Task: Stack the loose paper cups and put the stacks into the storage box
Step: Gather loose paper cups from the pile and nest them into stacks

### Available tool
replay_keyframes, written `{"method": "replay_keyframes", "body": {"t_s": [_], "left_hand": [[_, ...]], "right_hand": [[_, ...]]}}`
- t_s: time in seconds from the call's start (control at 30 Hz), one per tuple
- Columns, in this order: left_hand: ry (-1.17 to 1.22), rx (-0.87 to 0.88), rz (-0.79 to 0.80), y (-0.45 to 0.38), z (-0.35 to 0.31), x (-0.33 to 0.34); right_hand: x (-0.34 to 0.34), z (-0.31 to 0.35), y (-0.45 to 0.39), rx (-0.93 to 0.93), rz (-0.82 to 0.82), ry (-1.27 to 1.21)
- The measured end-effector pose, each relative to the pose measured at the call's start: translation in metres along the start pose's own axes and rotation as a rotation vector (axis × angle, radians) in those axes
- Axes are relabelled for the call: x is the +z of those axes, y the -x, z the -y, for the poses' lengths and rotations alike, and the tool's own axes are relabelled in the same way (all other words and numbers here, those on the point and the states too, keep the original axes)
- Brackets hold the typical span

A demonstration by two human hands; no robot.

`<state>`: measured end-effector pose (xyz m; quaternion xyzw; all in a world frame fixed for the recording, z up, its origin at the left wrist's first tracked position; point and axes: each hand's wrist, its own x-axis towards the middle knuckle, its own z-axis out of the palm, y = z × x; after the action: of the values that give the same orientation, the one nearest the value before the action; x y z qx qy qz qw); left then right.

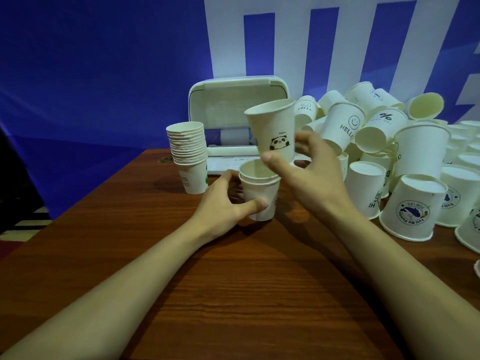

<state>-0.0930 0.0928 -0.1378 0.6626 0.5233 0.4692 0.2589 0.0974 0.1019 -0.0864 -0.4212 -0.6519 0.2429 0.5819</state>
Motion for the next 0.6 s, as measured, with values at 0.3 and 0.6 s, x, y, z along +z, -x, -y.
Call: {"method": "replay_keyframes", "body": {"t_s": [0.3,0.6], "left_hand": [[-0.001,0.006,0.020,0.000,0.000,-0.001],[-0.015,0.014,0.011,0.004,-0.002,-0.001]], "right_hand": [[0.011,-0.010,0.006,-0.055,0.113,0.313],[0.010,-0.013,0.004,-0.233,0.152,0.404]]}}
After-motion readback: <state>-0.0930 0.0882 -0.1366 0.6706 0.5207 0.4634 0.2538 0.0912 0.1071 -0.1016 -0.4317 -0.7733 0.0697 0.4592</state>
